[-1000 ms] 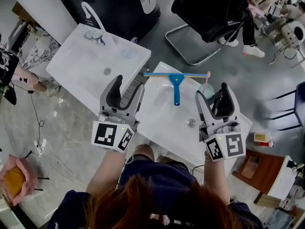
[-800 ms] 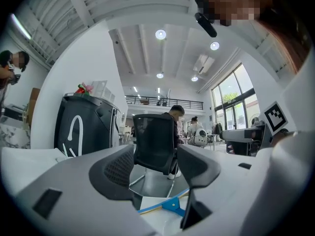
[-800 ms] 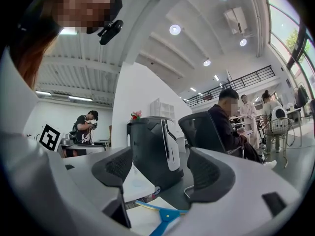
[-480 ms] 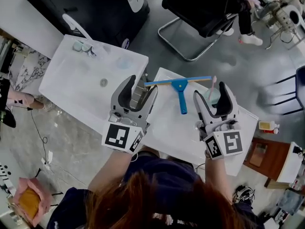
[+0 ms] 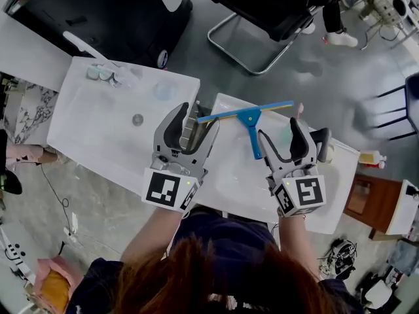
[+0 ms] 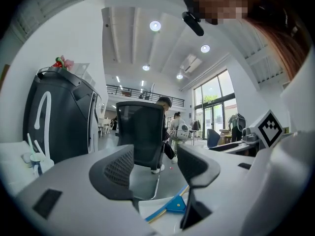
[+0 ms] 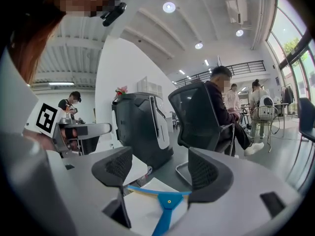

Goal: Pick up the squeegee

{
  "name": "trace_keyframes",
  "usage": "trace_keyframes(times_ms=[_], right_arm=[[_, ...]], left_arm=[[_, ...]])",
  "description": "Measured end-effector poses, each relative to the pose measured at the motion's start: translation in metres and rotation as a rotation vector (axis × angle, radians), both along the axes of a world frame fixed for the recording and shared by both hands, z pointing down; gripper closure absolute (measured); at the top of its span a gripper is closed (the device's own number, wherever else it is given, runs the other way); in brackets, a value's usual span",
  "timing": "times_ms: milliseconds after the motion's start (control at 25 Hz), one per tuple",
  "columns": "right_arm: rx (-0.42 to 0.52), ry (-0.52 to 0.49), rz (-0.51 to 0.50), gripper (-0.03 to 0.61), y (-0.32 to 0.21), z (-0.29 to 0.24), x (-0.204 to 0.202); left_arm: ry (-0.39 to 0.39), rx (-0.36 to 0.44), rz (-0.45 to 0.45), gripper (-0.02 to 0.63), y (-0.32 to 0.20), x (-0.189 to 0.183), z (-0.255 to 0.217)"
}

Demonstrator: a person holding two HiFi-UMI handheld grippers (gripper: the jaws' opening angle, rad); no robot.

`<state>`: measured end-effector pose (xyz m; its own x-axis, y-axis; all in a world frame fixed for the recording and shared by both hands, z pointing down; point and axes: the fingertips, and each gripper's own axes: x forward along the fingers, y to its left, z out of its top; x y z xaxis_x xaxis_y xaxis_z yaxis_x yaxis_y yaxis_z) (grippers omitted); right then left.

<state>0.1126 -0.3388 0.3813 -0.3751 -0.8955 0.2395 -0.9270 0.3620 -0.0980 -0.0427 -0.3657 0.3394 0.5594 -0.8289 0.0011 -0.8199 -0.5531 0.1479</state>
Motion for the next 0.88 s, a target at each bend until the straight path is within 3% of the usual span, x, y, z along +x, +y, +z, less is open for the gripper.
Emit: trace_keyframes(times_ms=[400,520,880], right_arm=[[-0.154,0.03,-0.037,0.213,-0.01,0.081,-0.002],[-0.22,0.038,-0.054,0.215,-0.011,0.111,-0.007],[-0.422,0.095,-0.051,0.261,-0.008,0.206,-0.009]], left_arm=[[-0.041,-0.075,-0.054,0.348,-0.002,-0.008,0.043],[-0.085,-0.105,-0.044,0.348,0.002,-0.009,0.06],[-0.1,-0.151,-0.062,0.348,0.005,-0.021,0.085]])
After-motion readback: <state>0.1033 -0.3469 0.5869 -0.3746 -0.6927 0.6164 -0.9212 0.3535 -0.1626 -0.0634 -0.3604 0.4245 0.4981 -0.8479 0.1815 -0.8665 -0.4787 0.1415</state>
